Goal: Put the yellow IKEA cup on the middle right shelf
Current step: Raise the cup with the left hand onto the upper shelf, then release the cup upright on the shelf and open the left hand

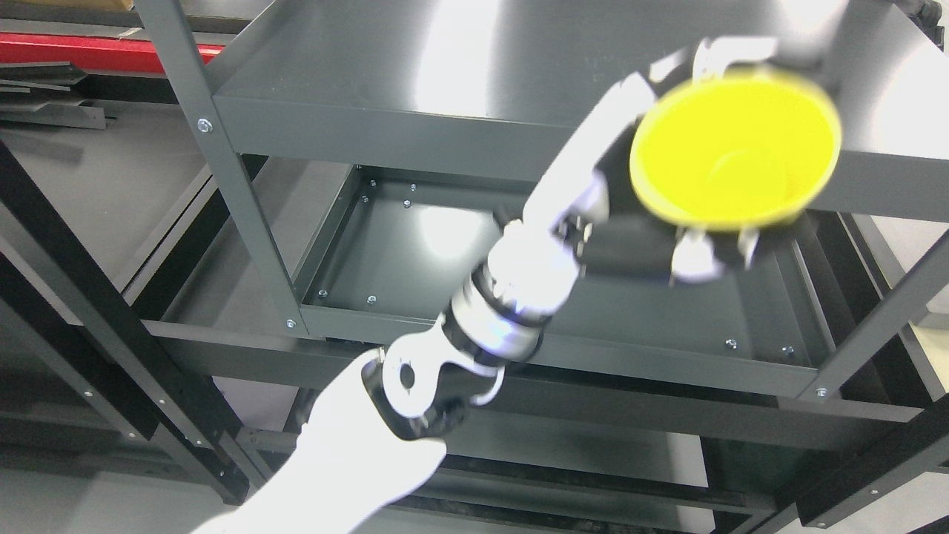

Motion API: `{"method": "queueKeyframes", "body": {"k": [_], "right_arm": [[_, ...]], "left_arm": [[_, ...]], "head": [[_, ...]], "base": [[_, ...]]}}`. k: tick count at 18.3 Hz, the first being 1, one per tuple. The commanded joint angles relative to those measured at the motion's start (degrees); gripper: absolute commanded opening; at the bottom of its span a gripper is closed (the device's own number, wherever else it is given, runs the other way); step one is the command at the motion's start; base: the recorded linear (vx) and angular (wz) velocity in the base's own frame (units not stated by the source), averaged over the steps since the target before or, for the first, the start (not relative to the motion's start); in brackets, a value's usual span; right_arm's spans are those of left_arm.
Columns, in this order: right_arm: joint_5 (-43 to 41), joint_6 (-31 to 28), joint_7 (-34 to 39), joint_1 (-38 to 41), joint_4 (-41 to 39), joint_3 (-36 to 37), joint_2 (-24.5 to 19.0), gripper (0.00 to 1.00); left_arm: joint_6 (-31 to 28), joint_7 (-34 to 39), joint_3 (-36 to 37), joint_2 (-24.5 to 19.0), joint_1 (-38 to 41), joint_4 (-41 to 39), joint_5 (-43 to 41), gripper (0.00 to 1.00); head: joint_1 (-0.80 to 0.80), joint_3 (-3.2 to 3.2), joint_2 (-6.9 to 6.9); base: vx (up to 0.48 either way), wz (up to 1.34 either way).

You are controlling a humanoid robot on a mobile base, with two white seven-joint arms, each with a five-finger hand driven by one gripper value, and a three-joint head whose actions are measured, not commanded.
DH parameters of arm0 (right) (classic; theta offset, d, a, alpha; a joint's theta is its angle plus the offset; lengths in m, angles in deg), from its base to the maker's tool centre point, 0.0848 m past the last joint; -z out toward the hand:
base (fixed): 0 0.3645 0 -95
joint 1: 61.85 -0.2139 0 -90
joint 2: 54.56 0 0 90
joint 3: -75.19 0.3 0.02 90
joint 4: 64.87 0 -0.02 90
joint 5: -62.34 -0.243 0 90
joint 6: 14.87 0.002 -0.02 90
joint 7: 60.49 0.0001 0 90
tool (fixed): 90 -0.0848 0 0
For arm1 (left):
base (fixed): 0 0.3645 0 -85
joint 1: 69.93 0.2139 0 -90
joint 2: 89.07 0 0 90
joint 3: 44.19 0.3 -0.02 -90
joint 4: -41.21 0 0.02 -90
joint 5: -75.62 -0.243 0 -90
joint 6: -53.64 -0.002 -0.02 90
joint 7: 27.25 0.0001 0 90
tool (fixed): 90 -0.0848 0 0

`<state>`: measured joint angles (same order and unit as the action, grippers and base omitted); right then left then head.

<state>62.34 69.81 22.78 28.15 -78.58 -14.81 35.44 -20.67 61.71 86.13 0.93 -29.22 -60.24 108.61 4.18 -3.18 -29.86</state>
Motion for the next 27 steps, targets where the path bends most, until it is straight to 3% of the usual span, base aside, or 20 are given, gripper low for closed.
{"method": "queueKeyframes", "body": {"k": [1, 3, 7, 10, 14, 17, 19, 20, 21, 27], "right_arm": [[-1.41, -0.04, 0.05, 0.79, 0.00, -0.97, 1.00, 0.99], [-1.41, -0.04, 0.05, 0.79, 0.00, -0.97, 1.00, 0.99], [-1.41, -0.04, 0.05, 0.79, 0.00, -0.97, 1.00, 0.99], [-1.41, -0.04, 0.05, 0.79, 0.00, -0.97, 1.00, 0.99], [-1.41, -0.04, 0.05, 0.79, 0.00, -0.97, 1.00, 0.99], [-1.41, -0.04, 0.05, 0.79, 0.00, -0.97, 1.00, 0.99], [-1.41, -0.04, 0.05, 0.79, 0.00, -0.97, 1.00, 0.99], [-1.41, -0.04, 0.05, 0.79, 0.00, -0.97, 1.00, 0.99], [-1.41, -0.04, 0.05, 0.79, 0.00, -0.97, 1.00, 0.99], [-1.41, -0.04, 0.05, 0.79, 0.00, -0.97, 1.00, 0.99]], "left_arm": [[-13.27, 9.96, -7.95, -1.00, -11.08, 1.86, 3.30, 0.00], [-22.51, 17.89, -11.29, -1.00, -14.77, 5.19, 3.84, 0.00], [-37.29, 19.24, -15.87, -1.00, -18.56, 13.98, 3.93, 0.00], [-42.31, 18.97, -16.06, -1.00, -19.36, 20.05, 3.93, 0.00], [-44.61, 18.97, -15.70, -1.00, -19.36, 20.59, 3.75, 0.06], [-45.13, 17.84, -15.18, -1.00, -19.27, 20.42, 3.84, 0.27], [-47.58, 13.89, -14.30, -1.00, -19.19, 20.24, 3.40, 0.52], [-49.16, 11.44, -14.21, -1.00, -19.10, 20.07, 3.31, 0.69], [-49.79, 10.02, -14.21, -1.00, -19.10, 20.07, 3.23, 0.77], [-49.88, 7.46, -14.30, -1.00, -19.10, 19.37, 2.96, 0.97]], "head": [[0.00, 0.00, 0.00], [0.00, 0.00, 0.00], [0.00, 0.00, 0.00], [0.00, 0.00, 0.00], [0.00, 0.00, 0.00], [0.00, 0.00, 0.00], [0.00, 0.00, 0.00], [0.00, 0.00, 0.00], [0.00, 0.00, 0.00], [0.00, 0.00, 0.00]], "base": [[0.000, 0.00], [0.000, 0.00], [0.000, 0.00], [0.000, 0.00], [0.000, 0.00], [0.000, 0.00], [0.000, 0.00], [0.000, 0.00], [0.000, 0.00], [0.000, 0.00]]}}
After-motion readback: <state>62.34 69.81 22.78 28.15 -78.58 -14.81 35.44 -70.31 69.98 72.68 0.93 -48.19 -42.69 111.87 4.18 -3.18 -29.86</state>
